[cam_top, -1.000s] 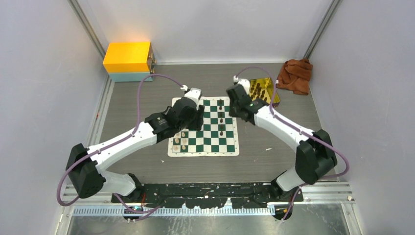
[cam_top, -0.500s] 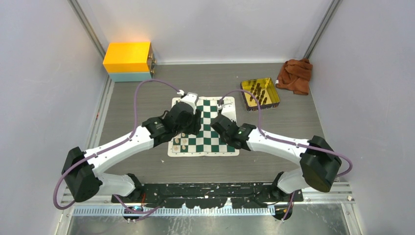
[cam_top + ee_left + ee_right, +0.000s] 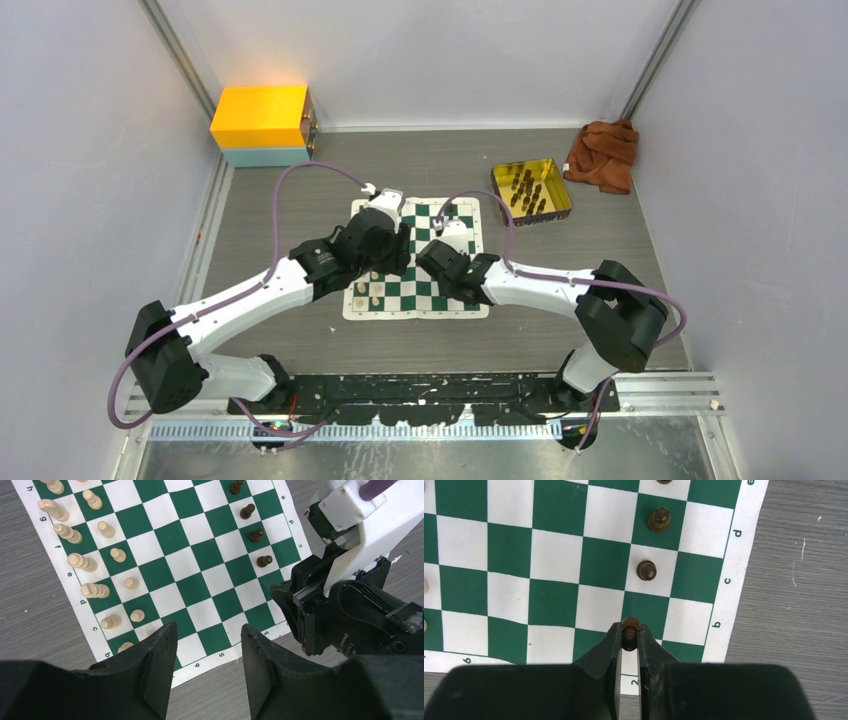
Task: Set up the chess pieces on the board
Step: Place the chess piece on the chessboard.
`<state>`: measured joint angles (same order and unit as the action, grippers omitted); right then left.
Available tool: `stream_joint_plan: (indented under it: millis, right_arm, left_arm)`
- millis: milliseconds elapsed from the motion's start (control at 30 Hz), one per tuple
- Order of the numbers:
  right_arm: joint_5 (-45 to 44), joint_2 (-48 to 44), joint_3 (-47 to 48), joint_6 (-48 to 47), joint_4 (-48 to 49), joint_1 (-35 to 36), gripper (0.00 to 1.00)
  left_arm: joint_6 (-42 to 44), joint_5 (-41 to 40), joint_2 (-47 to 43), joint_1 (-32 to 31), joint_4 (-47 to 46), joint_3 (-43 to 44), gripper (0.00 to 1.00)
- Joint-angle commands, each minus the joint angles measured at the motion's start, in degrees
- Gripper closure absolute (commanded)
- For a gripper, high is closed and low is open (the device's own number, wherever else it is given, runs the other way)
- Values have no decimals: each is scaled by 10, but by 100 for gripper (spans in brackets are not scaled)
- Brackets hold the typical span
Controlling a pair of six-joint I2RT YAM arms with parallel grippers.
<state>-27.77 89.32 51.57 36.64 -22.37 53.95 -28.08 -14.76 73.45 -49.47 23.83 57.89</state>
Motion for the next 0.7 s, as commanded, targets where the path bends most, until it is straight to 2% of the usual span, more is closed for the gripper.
stream_joint_plan:
  millis: [0, 667]
  right_arm:
    - [-3, 1, 30, 23, 5, 4, 99]
    - [-18, 28, 38, 38, -22, -2, 99]
  left_arm:
    - [3, -4, -19, 3, -20, 5, 49]
    - [4, -4, -12, 4, -22, 0, 49]
